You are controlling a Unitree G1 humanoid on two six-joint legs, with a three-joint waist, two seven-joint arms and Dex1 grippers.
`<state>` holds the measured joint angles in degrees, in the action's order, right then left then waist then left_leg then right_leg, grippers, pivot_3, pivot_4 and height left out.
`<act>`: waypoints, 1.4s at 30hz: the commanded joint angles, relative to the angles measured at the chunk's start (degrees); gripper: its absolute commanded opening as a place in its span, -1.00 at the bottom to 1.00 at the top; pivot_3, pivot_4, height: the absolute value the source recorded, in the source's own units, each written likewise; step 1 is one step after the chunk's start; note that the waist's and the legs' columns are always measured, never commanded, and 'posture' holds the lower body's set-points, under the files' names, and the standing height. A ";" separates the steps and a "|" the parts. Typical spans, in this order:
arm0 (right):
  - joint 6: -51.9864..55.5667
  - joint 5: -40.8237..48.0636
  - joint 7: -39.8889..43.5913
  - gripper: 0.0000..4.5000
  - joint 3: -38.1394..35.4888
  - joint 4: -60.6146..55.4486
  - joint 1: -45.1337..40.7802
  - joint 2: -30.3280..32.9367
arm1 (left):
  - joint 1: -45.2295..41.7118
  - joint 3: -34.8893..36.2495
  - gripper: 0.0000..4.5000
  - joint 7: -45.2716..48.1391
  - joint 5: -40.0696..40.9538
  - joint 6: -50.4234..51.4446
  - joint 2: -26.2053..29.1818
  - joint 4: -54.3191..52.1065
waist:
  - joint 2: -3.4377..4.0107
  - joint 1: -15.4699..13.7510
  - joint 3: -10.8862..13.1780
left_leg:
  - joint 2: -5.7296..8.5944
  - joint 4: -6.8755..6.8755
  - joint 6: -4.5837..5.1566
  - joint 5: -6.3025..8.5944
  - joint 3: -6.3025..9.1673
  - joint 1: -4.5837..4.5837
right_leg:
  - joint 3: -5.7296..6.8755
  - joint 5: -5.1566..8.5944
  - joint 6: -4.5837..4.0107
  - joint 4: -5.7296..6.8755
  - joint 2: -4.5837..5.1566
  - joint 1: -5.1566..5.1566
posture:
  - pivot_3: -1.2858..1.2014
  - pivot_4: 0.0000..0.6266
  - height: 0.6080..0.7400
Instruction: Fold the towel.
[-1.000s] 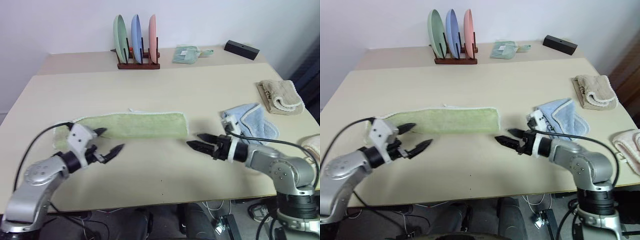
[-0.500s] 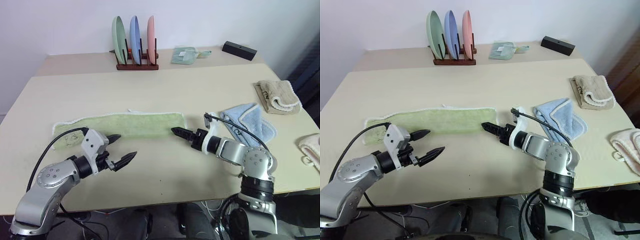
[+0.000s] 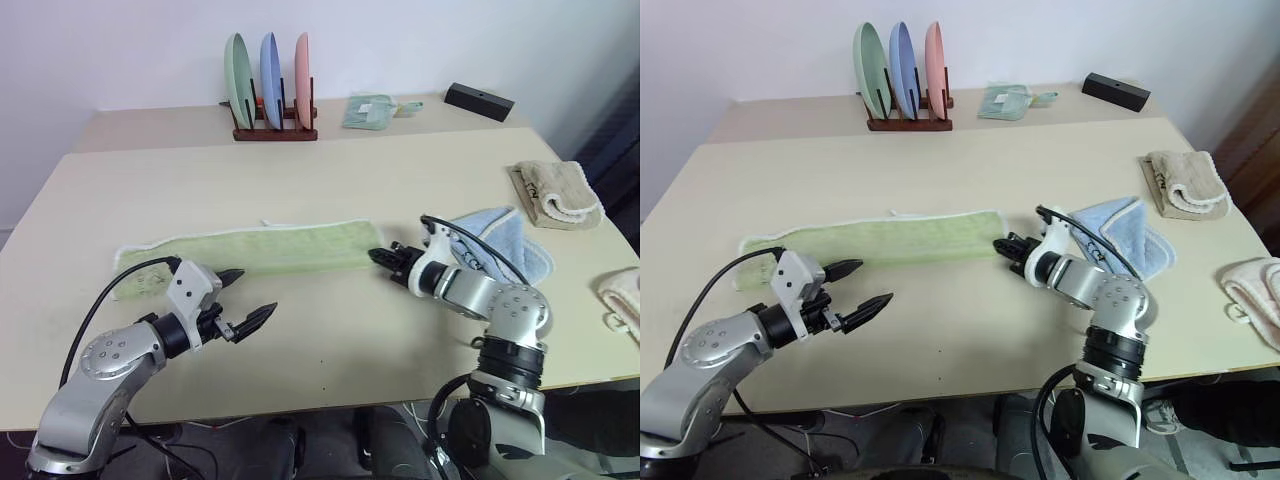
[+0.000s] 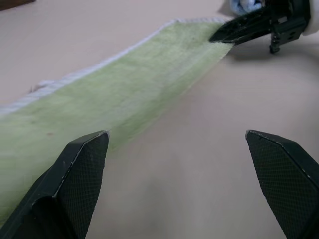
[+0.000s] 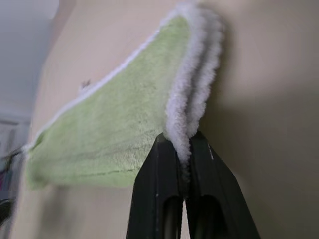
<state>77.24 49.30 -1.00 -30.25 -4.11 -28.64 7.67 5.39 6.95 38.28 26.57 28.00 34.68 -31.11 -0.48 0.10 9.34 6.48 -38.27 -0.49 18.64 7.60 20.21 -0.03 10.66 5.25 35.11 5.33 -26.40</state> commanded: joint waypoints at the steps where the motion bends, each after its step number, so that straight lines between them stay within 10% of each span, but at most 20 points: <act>1: 1.69 3.39 -0.30 -0.99 -4.66 -6.53 0.49 4.31 | -1.41 -1.35 0.99 0.85 -0.73 -2.00 -0.40 1.24 | 0.03 -0.22 0.01 | 0.00 0.00 0.00 0.00 -0.02 0.00 | 0.00 0.00 0.00 -0.01 0.00 -0.01 | 0.03 -0.52 0.79; 6: 3.73 5.02 2.98 -0.99 -7.41 -10.73 2.09 15.06 | -5.26 -3.77 0.99 2.71 -1.52 -3.62 -0.96 5.48 | 0.08 -0.36 0.02 | -0.04 0.02 0.02 0.01 -0.04 -0.01 | 0.00 0.00 0.00 -0.01 0.01 0.00 | 0.03 -0.52 0.79; 16: -5.97 -1.99 20.53 -0.99 15.28 -17.40 3.07 33.14 | -10.04 -5.68 0.99 4.57 -2.67 -5.03 -1.45 10.18 | 0.06 0.25 0.02 | -0.13 0.03 0.06 0.03 -0.13 -0.02 | 0.00 0.01 0.02 -0.05 0.01 0.02 | 0.03 -0.52 0.79; 23: -17.16 -13.97 29.10 -0.99 39.81 -12.83 -4.33 28.64 | -8.39 -5.98 0.99 1.75 -3.08 -4.23 -3.06 7.43 | 0.03 0.39 0.03 | -0.15 0.03 -0.04 -0.02 -0.07 0.02 | 0.03 0.00 0.01 -0.10 0.00 -0.01 | 0.03 -0.52 0.79; 33: -23.07 -20.90 33.62 -0.99 44.92 -6.04 -5.31 22.87 | -5.64 -4.50 0.99 -0.93 -2.58 -2.59 -2.91 3.68 | -0.02 -0.73 0.04 | -0.02 -0.01 -0.24 -0.14 -0.05 0.10 | 0.03 -0.01 0.03 -0.14 0.10 -0.06 | 0.03 -0.52 0.79; 42: -27.31 -17.46 44.10 0.80 39.15 -15.67 -1.13 28.15 | -4.85 -3.77 0.99 -1.63 -2.19 -1.78 -2.77 3.44 | -0.02 -0.83 0.04 | -0.03 -0.02 -0.20 -0.11 -0.04 0.10 | 0.05 -0.01 0.04 -0.16 0.08 -0.03 | 0.03 -0.52 0.79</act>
<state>51.68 30.77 41.44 11.37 -16.79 -29.94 34.89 0.32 1.51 37.00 23.85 26.13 31.56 -25.70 -0.50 -0.73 9.38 6.45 -38.29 -0.66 18.54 7.56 20.30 0.01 10.65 5.29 34.96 5.42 -26.42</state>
